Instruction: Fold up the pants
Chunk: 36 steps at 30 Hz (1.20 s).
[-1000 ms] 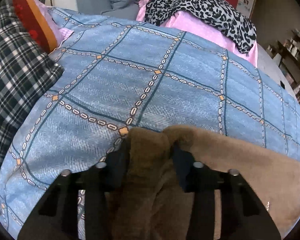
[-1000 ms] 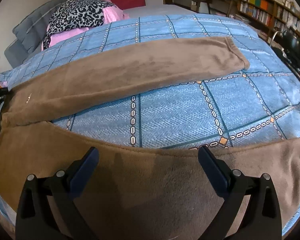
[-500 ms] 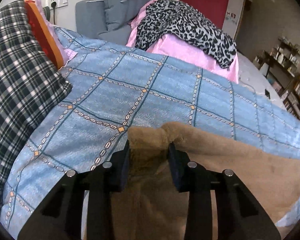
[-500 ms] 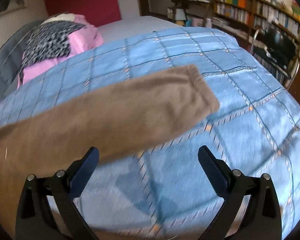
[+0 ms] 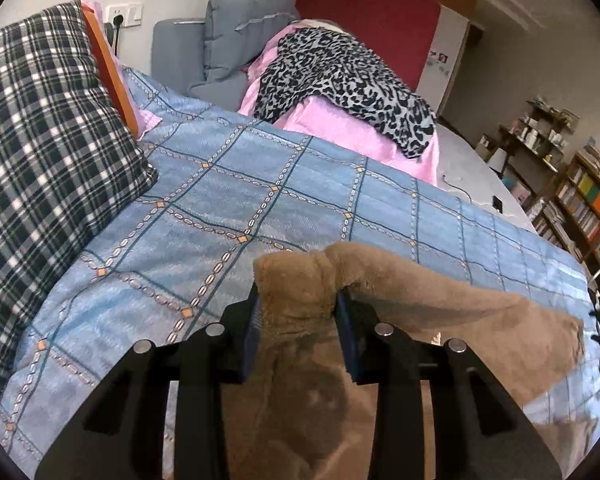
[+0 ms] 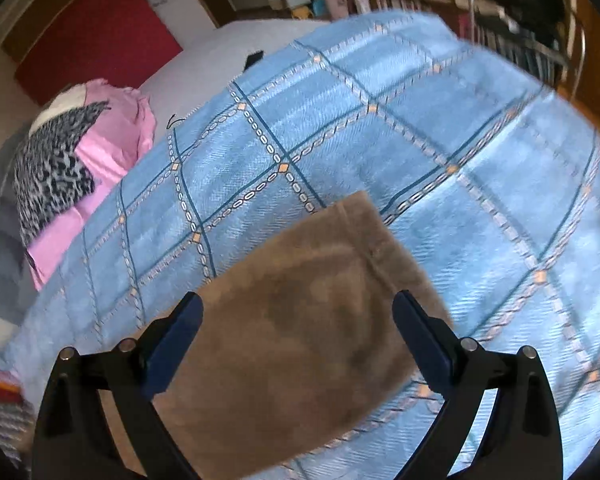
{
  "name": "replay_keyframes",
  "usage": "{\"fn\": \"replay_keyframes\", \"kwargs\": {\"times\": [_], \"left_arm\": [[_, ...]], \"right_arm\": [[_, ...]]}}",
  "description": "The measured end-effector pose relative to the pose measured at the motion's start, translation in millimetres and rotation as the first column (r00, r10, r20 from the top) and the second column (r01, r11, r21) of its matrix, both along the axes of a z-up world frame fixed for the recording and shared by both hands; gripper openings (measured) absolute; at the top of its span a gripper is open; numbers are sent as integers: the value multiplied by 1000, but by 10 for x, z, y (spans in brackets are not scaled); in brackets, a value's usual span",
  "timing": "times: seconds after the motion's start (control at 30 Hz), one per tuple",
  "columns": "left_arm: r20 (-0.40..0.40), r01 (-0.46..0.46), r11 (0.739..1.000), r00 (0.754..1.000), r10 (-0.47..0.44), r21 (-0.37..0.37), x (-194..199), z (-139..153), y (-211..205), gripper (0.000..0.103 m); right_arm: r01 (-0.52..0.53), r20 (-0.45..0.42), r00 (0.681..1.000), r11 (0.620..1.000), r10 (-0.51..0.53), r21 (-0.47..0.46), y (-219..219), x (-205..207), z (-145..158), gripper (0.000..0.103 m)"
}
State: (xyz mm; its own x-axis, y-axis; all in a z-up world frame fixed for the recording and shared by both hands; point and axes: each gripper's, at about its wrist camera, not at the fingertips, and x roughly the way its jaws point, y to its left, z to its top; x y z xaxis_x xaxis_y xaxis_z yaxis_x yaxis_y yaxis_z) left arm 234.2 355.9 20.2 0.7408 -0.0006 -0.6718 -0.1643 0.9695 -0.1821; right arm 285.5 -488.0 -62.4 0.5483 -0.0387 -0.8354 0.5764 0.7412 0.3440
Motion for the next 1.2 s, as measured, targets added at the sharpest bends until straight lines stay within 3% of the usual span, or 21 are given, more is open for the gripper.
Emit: {"fn": "replay_keyframes", "kwargs": {"times": [0.17,0.4,0.53,0.63,0.7,0.8,0.93,1.2], "left_arm": [[27,17,1000,999,-16,-9,-412,51,55,34],[15,18,1000,1000,-18,-20,-862,-55,142,34],[7,19,1000,1000,-19,-21,-1023,-111,179,34],[7,16,1000,1000,-16,-22,-1063,-117,204,34],[11,18,1000,1000,-18,-17,-1044,-90,201,34],[22,23,1000,999,-22,-13,-990,-25,193,34],[40,22,1000,999,-22,-12,-886,76,200,34],[86,-12,996,996,20,-88,-814,180,335,34]], "right_arm": [[31,-13,999,999,-31,27,-42,171,-89,95],[85,-26,996,990,-82,116,-145,270,-236,95],[106,-41,994,987,-102,117,-167,290,-311,94],[119,-57,992,986,-113,114,-169,280,-375,78],[126,-72,990,985,-118,120,-204,236,-424,44],[122,-76,991,979,-111,161,-254,188,-515,16],[101,-45,994,982,-96,157,-273,60,-422,7],[73,102,991,990,-86,125,-287,-513,294,6]]}}
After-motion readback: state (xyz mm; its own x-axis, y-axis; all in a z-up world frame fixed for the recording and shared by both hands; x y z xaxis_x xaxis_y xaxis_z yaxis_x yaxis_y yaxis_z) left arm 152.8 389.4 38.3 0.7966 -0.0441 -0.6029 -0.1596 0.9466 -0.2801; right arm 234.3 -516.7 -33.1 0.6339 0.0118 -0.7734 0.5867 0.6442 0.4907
